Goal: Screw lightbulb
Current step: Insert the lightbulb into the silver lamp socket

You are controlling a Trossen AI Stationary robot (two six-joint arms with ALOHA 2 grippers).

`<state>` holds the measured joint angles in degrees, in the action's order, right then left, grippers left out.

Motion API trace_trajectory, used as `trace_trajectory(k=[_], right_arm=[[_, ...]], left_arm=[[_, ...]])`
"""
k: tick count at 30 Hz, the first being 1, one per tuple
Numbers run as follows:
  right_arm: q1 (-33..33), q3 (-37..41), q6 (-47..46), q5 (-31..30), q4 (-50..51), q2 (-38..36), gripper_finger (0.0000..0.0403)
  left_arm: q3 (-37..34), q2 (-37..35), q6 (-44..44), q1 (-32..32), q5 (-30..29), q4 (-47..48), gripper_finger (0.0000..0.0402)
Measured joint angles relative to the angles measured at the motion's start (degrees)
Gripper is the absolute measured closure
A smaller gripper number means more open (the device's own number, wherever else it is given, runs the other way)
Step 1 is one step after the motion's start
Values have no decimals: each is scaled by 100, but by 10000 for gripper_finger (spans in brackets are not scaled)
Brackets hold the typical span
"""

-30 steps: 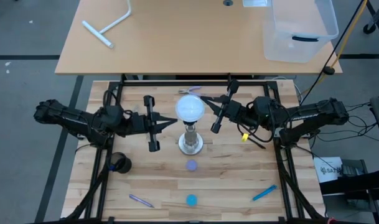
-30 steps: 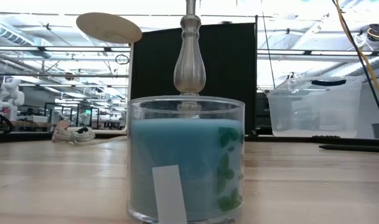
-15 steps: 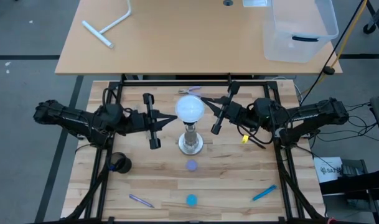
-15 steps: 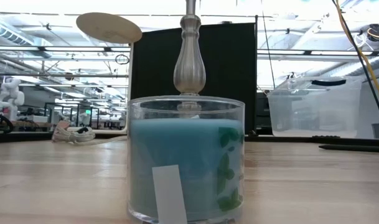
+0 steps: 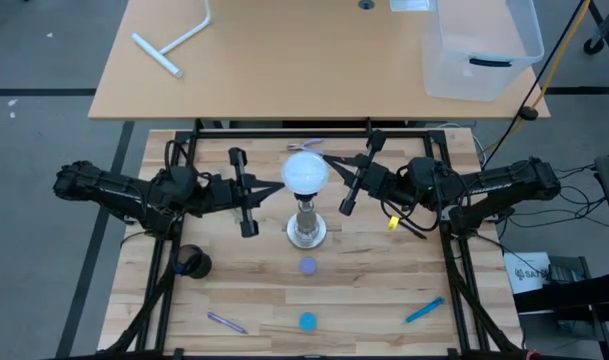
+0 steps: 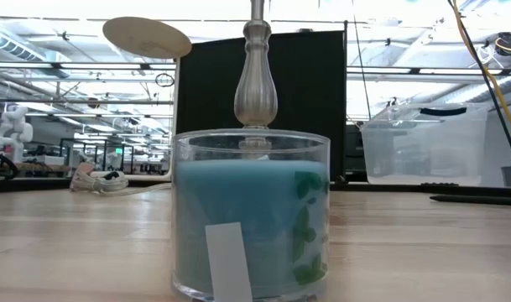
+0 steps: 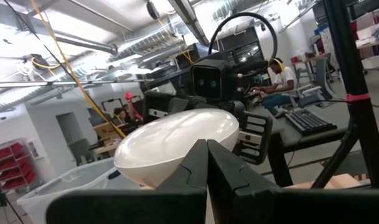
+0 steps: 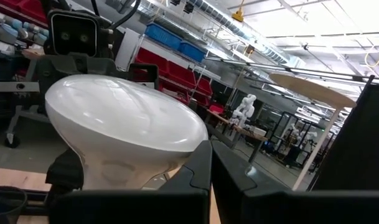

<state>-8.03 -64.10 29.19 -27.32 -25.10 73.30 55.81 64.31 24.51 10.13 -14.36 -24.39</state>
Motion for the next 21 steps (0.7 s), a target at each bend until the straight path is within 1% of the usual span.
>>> trace_trajectory(k=[8,21], right_arm=[[-175,0,129,-274,0,-2,403],[-370,0,153,-499,7,-7,403]], left_arm=[[0,-2,0,0,-116,31,401],[0,-2,4,0,-377,33,401]])
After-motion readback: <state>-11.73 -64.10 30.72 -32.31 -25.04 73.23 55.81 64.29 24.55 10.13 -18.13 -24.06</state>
